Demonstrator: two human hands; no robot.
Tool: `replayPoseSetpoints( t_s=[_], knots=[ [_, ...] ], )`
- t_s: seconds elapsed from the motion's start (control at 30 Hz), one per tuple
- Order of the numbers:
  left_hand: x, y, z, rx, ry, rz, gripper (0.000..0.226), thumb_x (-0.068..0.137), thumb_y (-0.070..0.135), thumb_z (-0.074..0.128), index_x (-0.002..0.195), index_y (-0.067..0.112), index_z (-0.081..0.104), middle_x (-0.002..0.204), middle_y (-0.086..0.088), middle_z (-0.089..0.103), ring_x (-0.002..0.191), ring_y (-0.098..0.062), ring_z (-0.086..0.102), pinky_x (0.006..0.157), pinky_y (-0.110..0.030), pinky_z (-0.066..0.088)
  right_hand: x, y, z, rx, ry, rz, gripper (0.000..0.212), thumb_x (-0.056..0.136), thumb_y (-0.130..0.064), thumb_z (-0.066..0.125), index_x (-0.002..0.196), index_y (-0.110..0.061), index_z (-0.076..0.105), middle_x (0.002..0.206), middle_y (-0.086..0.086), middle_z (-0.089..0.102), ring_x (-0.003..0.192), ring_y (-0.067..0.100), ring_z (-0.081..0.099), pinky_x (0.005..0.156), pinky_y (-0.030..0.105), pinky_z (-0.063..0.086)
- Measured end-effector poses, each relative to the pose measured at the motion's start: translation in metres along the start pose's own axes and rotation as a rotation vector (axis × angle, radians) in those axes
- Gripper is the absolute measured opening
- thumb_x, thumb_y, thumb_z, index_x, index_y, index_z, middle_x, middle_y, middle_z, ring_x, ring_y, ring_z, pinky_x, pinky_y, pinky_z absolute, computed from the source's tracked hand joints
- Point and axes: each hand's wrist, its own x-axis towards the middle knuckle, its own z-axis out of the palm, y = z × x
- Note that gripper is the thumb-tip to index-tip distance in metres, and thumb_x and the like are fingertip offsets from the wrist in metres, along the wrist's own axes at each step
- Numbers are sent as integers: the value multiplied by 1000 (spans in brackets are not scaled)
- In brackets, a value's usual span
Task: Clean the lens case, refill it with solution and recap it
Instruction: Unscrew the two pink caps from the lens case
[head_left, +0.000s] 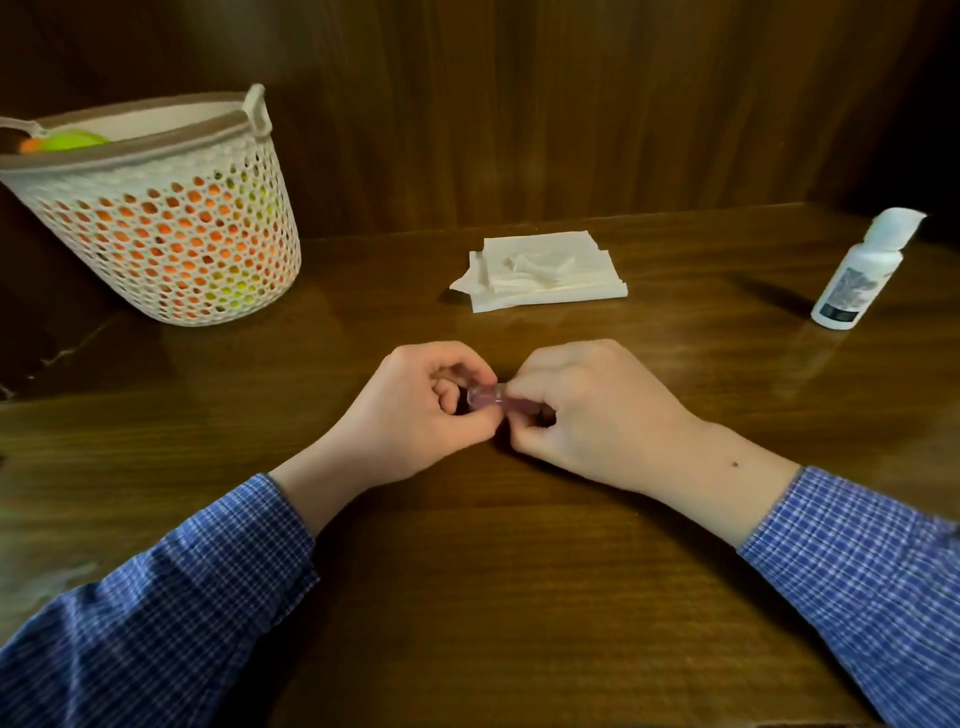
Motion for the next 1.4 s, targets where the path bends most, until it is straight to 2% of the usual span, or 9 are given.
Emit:
replayPoseSetpoints(
  t_s=[0.2,0.5,0.6,0.67,0.83,1.07,1.17,1.27,1.4],
  knots=[
    [-3,0,-3,1,-26,-24,23,82,13,83,100,24,75,88,-12,74,81,-43,67,71,-61,57,-3,-8,10,-122,134,-96,18,88,-16,70,72,-7,72,67,5,63,59,22,56,53,37,48],
    [-1,-3,-8,-50,-85,-51,42,81,14,86,118,22,69,101,3,76,93,-37,71,77,-52,61,1,2,4,-39,98,-135,14,90,-27,71,85,-17,79,81,-3,68,66,12,59,58,33,53],
    [1,-6,-9,-36,-115,-67,59,78,18,89,129,26,61,108,17,74,92,-27,72,80,-41,64,2,11,-3,85,109,-57,24,91,-39,67,98,-22,81,87,-10,73,71,3,61,63,23,54],
    [2,-9,-9,-39,-114,-67,65,77,20,90,133,28,57,108,17,73,81,-20,69,73,-30,64,3,16,-3,144,171,17,26,91,-40,64,102,-24,81,86,-13,73,72,1,62,64,18,54],
    [5,-10,-7,-60,-98,-85,74,75,20,92,137,25,52,106,13,75,68,-12,63,64,-24,59,8,24,10,275,292,267,6,94,-32,70,99,-33,71,88,-26,65,86,-3,64,70,5,50],
    [6,-9,-6,-54,-69,-132,87,73,25,94,143,29,43,103,18,74,68,-9,67,62,-18,56,4,23,7,345,346,307,12,88,-27,77,89,-33,66,88,-20,64,84,3,62,66,9,51],
    [6,-11,-5,-53,-25,-134,96,70,27,95,148,26,39,102,18,74,73,-10,70,63,-17,56,-4,25,-1,395,238,244,9,85,-30,78,83,-33,69,74,-14,66,76,7,64,62,12,50],
    [6,-12,-3,-32,-3,-126,100,69,30,96,150,24,38,101,15,75,78,-10,71,66,-17,56,-7,27,3,377,45,306,12,86,-44,76,94,-35,75,72,-11,69,73,3,65,57,12,49],
    [5,-10,-1,-12,11,-128,98,68,32,96,149,24,40,98,14,74,77,-7,70,66,-14,55,-6,25,12,334,-8,348,25,86,-51,73,108,-37,73,71,-12,69,72,-4,63,52,9,43]
  ],
)
